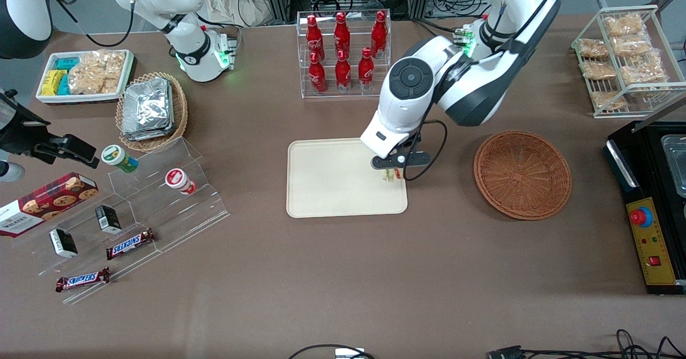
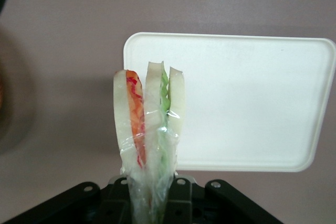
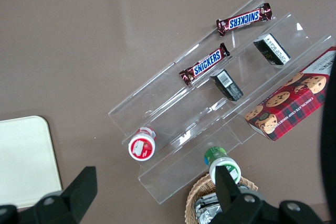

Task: Place sandwich from basket to tray
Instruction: 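Carry the sandwich with the left gripper over the cream tray, then lower the sandwich onto the tray and open the left gripper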

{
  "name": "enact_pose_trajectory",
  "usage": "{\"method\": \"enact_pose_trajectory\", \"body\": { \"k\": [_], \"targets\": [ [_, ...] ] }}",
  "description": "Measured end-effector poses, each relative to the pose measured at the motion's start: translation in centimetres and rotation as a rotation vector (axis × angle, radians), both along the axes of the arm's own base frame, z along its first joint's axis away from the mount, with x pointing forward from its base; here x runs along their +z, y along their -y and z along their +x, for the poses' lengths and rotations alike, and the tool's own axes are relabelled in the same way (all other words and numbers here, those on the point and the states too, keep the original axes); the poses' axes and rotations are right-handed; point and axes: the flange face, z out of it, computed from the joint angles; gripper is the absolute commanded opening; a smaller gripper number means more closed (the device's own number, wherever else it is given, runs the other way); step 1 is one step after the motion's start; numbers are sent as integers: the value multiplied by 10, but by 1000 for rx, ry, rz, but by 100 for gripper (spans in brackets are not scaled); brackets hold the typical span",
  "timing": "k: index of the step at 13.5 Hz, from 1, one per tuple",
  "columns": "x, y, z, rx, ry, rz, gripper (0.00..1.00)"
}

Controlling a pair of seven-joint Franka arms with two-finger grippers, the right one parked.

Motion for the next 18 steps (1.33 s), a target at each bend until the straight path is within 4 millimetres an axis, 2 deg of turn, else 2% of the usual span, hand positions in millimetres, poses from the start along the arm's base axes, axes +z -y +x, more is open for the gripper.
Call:
{"method": "enact_pose_trajectory", "body": {
  "k": [3, 5, 7, 11, 14, 15, 16, 17, 18],
  "targets": [
    [-65, -3, -14, -75, 33, 30, 6],
    [-97, -4, -13, -111, 36, 38, 6],
    [-120, -4, -10, -130, 34, 27, 6],
    [-150, -2, -9, -121, 23, 11, 6],
    [-158, -3, -8, -71, 18, 6, 9],
    [-159, -4, -7, -63, 17, 7, 13],
    [-160, -5, -7, -58, 17, 8, 27],
    [-160, -6, -6, -54, 17, 8, 67],
    [-160, -6, -6, -52, 17, 9, 100]
  ]
}}
